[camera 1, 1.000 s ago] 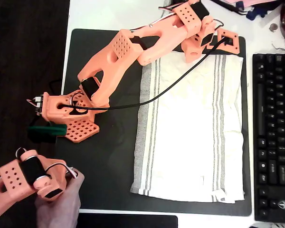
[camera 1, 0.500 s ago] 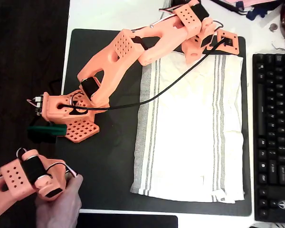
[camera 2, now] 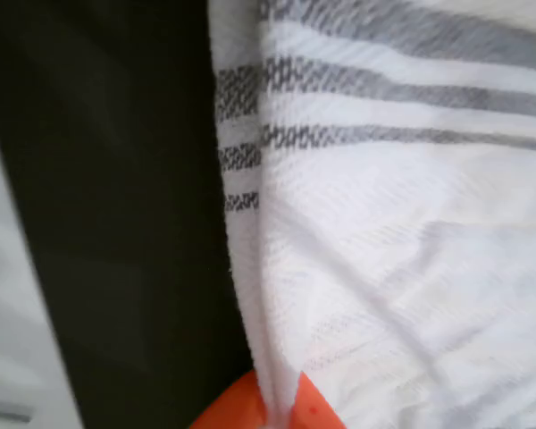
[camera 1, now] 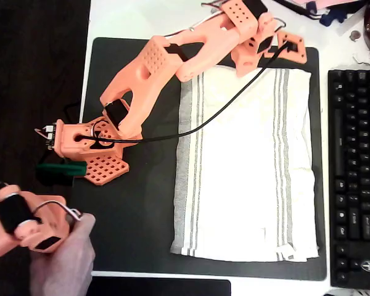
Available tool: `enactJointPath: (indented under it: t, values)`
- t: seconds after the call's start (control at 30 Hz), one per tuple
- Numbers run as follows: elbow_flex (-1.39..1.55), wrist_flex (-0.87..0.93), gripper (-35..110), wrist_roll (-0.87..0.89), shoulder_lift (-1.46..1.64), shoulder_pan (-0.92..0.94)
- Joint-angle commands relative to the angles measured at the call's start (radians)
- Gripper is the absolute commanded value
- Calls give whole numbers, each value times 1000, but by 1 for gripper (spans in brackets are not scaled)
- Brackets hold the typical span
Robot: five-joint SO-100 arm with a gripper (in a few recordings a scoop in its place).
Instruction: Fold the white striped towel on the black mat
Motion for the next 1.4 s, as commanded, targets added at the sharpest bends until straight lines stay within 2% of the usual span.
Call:
enactJointPath:
  t: [0.0,0.37,0.5,0.83,1.07,1.37]
  values:
    - [-17,34,0,-9,130,-23]
    - [-67,152,0,-3,324,15]
    - [2,160,0,-37,443,81]
    - [293,150,0,-176,744,377]
    - [350,149,0,-295,782,623]
    - [417,31,0,-471,684,943]
